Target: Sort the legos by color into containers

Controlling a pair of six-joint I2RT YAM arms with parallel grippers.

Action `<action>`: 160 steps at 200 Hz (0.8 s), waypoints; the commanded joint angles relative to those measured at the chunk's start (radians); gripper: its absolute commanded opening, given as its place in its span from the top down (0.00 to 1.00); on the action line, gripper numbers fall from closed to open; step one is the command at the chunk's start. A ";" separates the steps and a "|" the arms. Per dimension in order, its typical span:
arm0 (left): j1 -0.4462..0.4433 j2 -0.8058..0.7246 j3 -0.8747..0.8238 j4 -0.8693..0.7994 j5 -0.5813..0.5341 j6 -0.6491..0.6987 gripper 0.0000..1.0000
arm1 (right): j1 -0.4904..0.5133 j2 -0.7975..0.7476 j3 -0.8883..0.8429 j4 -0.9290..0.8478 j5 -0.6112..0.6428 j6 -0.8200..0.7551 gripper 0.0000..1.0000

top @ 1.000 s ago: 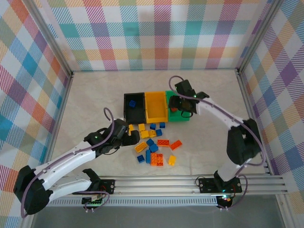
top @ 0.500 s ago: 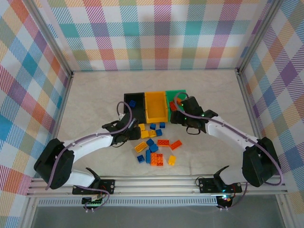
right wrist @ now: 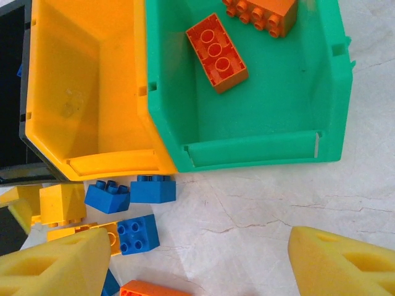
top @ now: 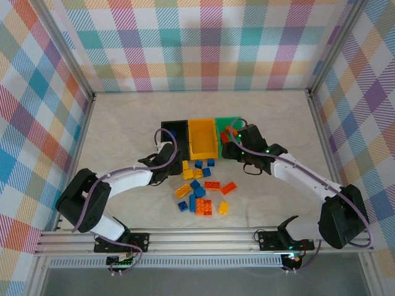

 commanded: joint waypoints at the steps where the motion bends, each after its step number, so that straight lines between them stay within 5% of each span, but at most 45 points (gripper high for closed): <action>1: 0.020 0.017 -0.016 0.056 -0.017 0.002 0.32 | 0.001 -0.030 0.012 0.002 -0.008 0.004 0.24; 91: 0.028 0.086 -0.047 0.106 -0.001 -0.012 0.53 | 0.001 -0.054 -0.001 -0.004 0.007 0.017 0.23; 160: 0.039 -0.170 -0.206 0.004 -0.026 -0.062 0.59 | 0.001 -0.080 -0.025 0.004 0.001 0.027 0.23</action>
